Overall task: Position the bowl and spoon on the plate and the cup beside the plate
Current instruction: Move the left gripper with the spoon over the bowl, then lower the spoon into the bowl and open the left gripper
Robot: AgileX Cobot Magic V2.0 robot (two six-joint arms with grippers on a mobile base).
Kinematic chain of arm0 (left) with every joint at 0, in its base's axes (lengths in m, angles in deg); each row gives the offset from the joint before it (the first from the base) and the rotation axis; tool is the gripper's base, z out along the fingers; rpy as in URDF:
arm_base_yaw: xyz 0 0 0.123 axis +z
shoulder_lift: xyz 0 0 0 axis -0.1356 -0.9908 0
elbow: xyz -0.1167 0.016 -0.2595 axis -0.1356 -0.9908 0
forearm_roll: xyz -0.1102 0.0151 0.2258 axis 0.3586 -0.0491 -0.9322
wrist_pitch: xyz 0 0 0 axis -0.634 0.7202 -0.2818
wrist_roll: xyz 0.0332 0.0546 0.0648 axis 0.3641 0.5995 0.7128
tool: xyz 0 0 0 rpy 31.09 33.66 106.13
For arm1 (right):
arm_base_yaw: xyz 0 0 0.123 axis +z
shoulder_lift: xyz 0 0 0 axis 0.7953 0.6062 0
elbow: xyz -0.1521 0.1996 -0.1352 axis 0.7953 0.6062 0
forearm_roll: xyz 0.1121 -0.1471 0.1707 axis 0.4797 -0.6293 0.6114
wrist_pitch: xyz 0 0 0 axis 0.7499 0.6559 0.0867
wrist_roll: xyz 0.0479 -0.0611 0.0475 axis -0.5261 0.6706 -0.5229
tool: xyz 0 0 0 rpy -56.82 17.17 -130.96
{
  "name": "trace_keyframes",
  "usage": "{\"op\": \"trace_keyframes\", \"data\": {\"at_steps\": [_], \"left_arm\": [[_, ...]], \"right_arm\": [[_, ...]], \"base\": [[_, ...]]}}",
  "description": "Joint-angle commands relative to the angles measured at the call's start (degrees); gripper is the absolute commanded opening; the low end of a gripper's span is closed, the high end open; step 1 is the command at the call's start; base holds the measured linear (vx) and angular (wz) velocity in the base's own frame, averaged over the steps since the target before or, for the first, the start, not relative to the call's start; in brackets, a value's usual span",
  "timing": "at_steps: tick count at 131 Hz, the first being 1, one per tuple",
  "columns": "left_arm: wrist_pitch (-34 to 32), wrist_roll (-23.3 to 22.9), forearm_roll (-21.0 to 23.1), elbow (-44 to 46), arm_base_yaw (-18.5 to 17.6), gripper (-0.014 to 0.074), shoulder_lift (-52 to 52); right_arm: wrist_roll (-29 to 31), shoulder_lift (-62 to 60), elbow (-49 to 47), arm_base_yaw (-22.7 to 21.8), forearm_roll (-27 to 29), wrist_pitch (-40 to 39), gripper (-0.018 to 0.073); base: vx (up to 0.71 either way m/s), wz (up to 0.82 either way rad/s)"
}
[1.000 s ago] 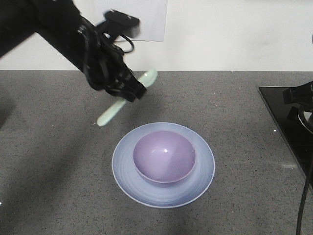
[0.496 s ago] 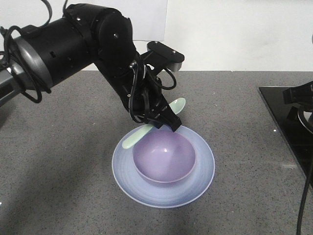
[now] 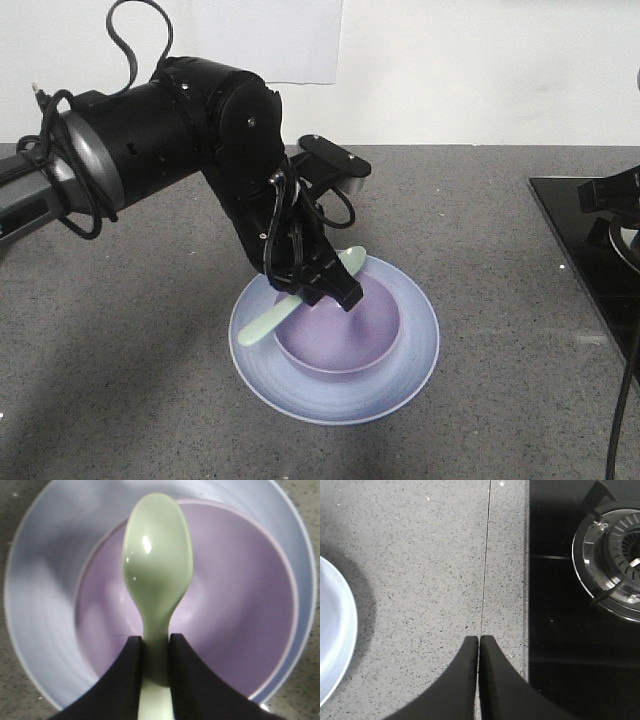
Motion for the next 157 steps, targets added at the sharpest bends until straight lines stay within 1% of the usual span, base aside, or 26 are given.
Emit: {"op": "trace_keyframes", "data": {"at_steps": [1,19,36,50,87,99,121,148,157], "left_arm": [[0.53,-0.61,1.94,1.31,-0.9,0.002,2.86],[0.53,-0.61,1.48,1.3,-2.37,0.0024,2.86],[0.53,-0.84,-1.54,-0.53,-3.68,0.0031,2.86],[0.53,-0.84,-1.17,-2.11,-4.14,0.0035,2.86],[0.53,-1.34,-1.41,-2.38,-4.28,0.0043,2.86],[0.53,-2.24,-1.56,-2.38,-4.28,0.0057,2.86],[0.53,-2.83,-2.66,-2.38,-4.28,0.0115,2.86],[0.53,-3.64,-2.66,-2.38,-4.28,0.0233,2.86],[0.53,-3.71,-2.66,-2.38,-4.28,0.0258,2.86]], "right_arm": [[0.07,-1.52,-1.38,-0.13,-0.59,-2.58,-0.0007],[0.07,-1.52,-1.38,-0.13,-0.59,-2.58,-0.0007],[0.07,-1.52,-1.38,-0.13,-0.59,-2.58,-0.0007],[0.07,-1.52,-1.38,-0.13,-0.59,-2.46,-0.0007],[0.07,-1.52,-1.38,-0.13,-0.59,-2.42,-0.0007],[0.07,-1.52,-1.38,-0.13,-0.59,-2.48,-0.0007],[0.07,-1.52,-1.38,-0.13,-0.59,-2.43,-0.0007],[0.07,-1.52,-1.38,-0.13,-0.59,-2.43,-0.0007],[0.07,-1.52,-1.38,-0.13,-0.59,-2.43,-0.0007]], "base": [[0.0,0.0],[0.0,0.0],[0.0,0.0],[0.0,0.0],[0.0,0.0],[0.0,0.0],[0.0,0.0],[0.0,0.0],[0.0,0.0]]}}
